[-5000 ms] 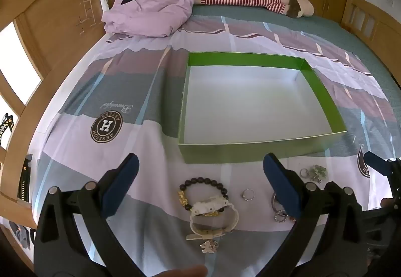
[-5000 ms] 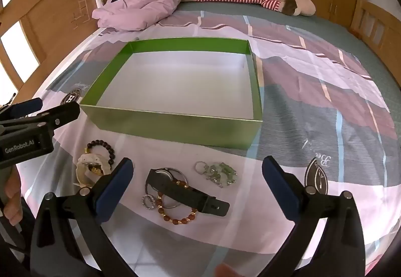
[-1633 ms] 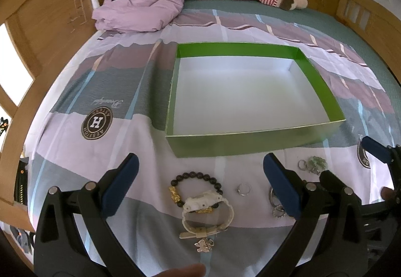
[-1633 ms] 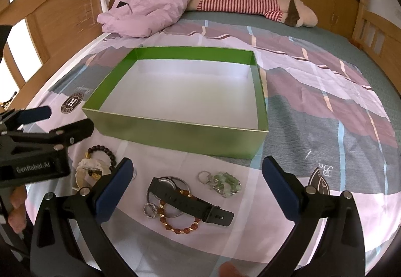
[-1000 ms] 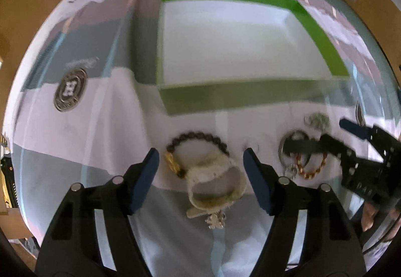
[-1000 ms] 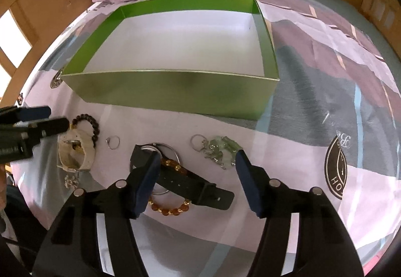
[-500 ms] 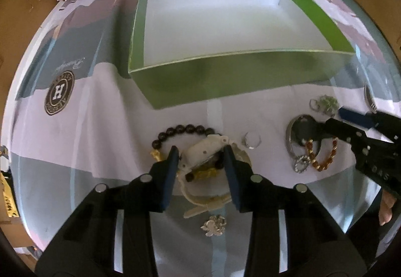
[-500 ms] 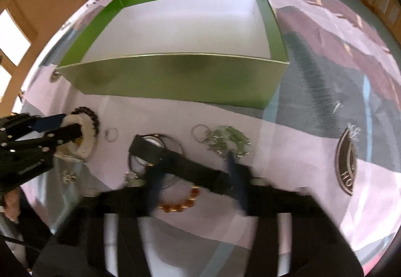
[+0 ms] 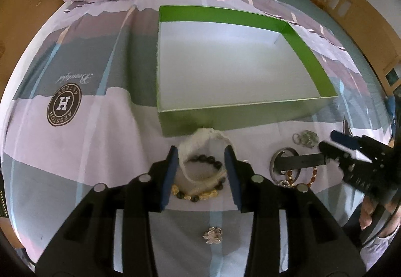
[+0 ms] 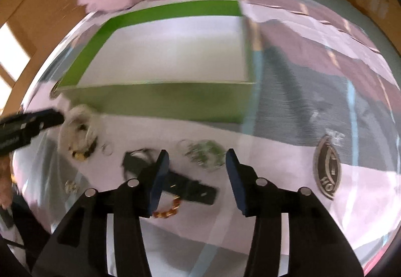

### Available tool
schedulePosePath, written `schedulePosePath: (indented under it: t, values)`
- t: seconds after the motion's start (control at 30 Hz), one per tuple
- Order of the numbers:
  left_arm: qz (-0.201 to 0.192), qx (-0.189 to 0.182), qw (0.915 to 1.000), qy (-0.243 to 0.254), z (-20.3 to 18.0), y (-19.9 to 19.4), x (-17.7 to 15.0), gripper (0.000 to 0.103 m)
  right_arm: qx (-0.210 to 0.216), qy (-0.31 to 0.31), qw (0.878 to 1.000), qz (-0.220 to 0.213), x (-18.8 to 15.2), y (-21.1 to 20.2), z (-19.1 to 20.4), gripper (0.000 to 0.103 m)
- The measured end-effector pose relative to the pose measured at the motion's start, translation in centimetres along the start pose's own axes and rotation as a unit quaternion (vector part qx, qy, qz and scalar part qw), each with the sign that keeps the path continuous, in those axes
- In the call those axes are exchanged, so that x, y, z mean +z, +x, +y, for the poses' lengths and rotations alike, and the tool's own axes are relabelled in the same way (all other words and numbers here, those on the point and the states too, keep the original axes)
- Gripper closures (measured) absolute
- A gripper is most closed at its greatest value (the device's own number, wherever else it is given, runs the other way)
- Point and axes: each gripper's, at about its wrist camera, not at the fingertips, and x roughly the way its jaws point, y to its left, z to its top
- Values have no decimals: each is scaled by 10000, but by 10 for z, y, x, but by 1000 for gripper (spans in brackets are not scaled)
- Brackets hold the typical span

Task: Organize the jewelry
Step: 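Grasp the white watch with the left tool while the right tool grasps the black strap watch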

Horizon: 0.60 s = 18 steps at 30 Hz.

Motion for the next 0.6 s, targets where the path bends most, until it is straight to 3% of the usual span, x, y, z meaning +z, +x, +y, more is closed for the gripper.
schedulePosePath:
  t: [0.03,0.2,0.27,0.3,0.33,0.37,0.4,0.53,0.6]
  values:
    - [27,-7,10000,15,0,1,0,57,-65,-93,9999,81,-1,3,4,43]
    - [170,114,9998,-45,2,10,-1,51,-96,-109,9992,376,-6,17,6,43]
    - [234,138,9996,-55,2,16,-2,51,162,-61,9990,410,-5,19,7,68]
    - [262,158,9995,-51,2,18,-3,54,341,-21,9986,406,-6,18,7,92]
    - [316,172,9994,-22,1,23,-3,62,413,7,9985,370,-6,15,7,98]
    - [371,171,9992,-7,1,26,-4,79,304,-15,9992,270,-6,12,7,98]
    - [412,219,9989,-12,1,29,-4,85,196,-25,9996,202,-5,10,7,98]
    - [433,272,9987,70,-2,31,-7,91,-315,363,9988,47,0,5,-17,98]
    - [394,241,9989,22,0,29,-6,90,-280,406,9987,119,-1,6,-22,95]
